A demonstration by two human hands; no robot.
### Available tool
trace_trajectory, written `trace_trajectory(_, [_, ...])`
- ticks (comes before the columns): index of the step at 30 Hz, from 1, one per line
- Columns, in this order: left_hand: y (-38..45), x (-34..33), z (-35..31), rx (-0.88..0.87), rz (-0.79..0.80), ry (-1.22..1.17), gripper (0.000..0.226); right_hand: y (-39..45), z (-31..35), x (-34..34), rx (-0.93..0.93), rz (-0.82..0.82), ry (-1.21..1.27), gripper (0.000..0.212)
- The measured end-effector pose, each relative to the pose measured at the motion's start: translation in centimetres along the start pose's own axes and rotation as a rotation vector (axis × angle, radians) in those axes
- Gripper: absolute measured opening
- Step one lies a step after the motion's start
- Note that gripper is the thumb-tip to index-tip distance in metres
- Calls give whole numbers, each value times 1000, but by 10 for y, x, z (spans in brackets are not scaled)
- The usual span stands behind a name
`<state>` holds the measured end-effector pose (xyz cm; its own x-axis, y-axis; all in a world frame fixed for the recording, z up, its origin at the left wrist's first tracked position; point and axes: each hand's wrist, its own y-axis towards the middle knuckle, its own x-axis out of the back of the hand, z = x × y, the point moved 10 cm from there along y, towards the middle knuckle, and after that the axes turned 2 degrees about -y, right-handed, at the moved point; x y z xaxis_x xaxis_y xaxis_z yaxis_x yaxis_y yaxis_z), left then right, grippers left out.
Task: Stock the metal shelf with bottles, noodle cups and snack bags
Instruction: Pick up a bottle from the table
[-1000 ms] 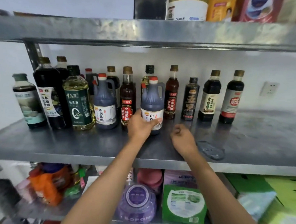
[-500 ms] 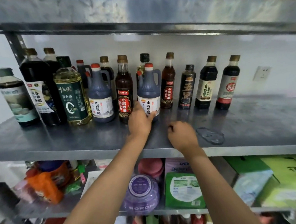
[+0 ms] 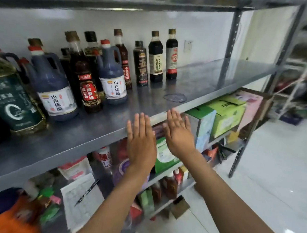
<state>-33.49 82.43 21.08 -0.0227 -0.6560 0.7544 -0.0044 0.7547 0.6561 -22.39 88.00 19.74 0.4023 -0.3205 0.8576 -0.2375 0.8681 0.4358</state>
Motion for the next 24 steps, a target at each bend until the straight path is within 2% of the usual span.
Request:
trace_trajectory(5, [-44,-17,-76,-202,136,-133,57,-106,-63,35,-278,-35,-72,67])
trace_trajectory(10, [-95,3,-204,-464,182,-341,58,-228,-124,99,-544,-78,-208,69])
trace_trajectory(13, [-138,37,-289,-612,195,-540,56,-317,-154,145,-728,-119,-315,66])
trace_trajectory(17, [-216,89,-387,-840,276,-644,58,-437,-176,204,-955,-180,-443,69])
trace_trajectory(21, [-301,152,-459,-1043,272,-744,61,-551,-178,258,-1151,-231,-556,64])
trace_trajectory(24, [-363,207,-505,-1198,264,-860,58,-633,-170,295,-1279,-298,-593,68])
